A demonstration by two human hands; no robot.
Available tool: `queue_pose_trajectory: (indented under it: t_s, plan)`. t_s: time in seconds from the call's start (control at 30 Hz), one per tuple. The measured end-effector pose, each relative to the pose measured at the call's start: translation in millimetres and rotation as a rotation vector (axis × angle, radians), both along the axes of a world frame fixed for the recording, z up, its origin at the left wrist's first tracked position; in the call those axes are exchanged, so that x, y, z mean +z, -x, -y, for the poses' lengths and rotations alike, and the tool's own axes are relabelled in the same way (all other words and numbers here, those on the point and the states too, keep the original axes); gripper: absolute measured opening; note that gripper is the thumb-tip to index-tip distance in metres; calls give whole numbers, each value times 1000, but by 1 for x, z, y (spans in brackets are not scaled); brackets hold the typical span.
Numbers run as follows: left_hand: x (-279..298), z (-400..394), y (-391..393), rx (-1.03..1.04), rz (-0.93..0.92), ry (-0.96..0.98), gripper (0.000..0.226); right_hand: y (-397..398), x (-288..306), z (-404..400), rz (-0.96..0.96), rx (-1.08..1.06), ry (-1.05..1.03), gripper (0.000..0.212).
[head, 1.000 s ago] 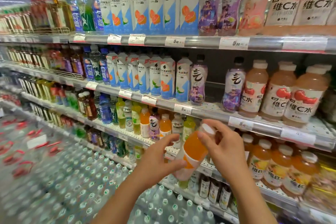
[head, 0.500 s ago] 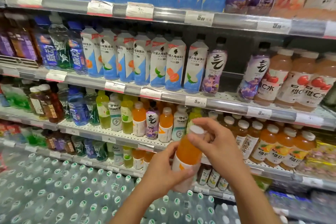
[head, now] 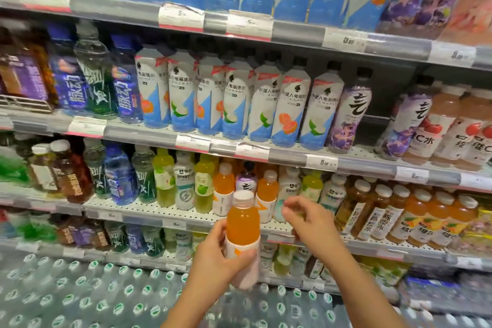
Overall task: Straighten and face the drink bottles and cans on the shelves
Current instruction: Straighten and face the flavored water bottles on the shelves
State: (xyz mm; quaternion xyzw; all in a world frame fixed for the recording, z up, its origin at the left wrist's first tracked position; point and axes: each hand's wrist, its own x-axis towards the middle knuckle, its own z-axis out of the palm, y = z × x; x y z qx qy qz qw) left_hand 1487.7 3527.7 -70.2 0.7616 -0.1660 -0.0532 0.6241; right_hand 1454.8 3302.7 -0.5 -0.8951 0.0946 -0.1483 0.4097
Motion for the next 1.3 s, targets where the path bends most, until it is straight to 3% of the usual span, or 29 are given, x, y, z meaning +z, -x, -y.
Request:
queue_pose_trajectory:
  t_s: [0.17,0.23,0.4,0.57,0.83,0.97,1.23,1.3]
  plan:
    - [-2,-31,-19,139,-15,-29,63,-76,-4,-15,-63,57,254,62]
    - [-2,-37,-21,176,-13,-38,63,-111,-2,-22,-82,83,318,70]
    - [-7,-38,-18,233,-22,-13,66,-174,-17,-22,-253,146,476,58]
    - [-18,-36,-18,267,-41,13,63,-176,-34,-25,-105,11,488,41]
    - [-23,-19,-34,267,-69,-7,66,-147,-51,-16,68,72,273,50]
    - [-24,-13,-42,252,-58,0,64,-140,-53,-10,41,94,268,35]
    - [-20,-2,-41,212,29,29,69,-120,-58,-7,36,113,121,32]
    - [-17,2,-44,228,57,25,72,-111,-49,2,37,68,3,28]
